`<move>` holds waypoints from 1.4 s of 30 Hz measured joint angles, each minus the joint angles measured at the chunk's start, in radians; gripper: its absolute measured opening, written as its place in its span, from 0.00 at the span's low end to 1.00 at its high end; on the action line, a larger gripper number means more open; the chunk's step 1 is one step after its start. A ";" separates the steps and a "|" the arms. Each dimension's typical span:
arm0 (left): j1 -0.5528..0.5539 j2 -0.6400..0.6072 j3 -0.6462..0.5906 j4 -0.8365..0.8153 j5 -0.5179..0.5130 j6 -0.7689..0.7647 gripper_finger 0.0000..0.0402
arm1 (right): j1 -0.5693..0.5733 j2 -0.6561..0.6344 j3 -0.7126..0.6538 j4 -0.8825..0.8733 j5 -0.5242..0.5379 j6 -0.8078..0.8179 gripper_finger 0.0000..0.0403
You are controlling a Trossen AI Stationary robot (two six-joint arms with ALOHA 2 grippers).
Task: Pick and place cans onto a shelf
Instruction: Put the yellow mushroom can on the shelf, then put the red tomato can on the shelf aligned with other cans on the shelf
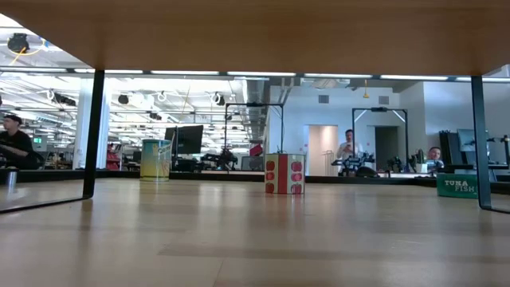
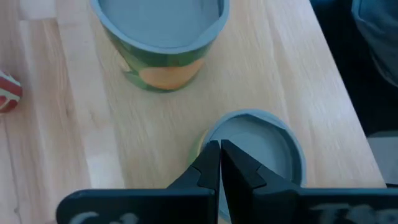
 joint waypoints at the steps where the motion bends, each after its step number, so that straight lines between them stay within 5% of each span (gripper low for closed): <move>1: 0.000 0.000 0.000 -0.003 -0.006 0.002 0.00 | 0.000 0.000 0.000 0.000 0.000 0.000 0.03; 23: 0.070 -0.106 0.012 0.028 -0.082 0.088 0.00 | -0.001 0.000 0.000 -0.022 0.000 -0.024 0.03; 29: 0.201 -0.204 -0.147 0.149 -0.027 0.129 0.00 | -0.028 -0.001 -0.023 -0.040 -0.015 -0.052 0.02; 33: 0.292 -0.270 -0.297 0.299 -0.015 0.155 0.00 | -0.100 -0.002 -0.116 0.049 -0.115 -0.010 0.01; 42: 0.429 -0.375 -0.573 0.700 -0.121 0.200 0.00 | -0.192 -0.003 -0.219 0.136 -0.110 0.115 0.01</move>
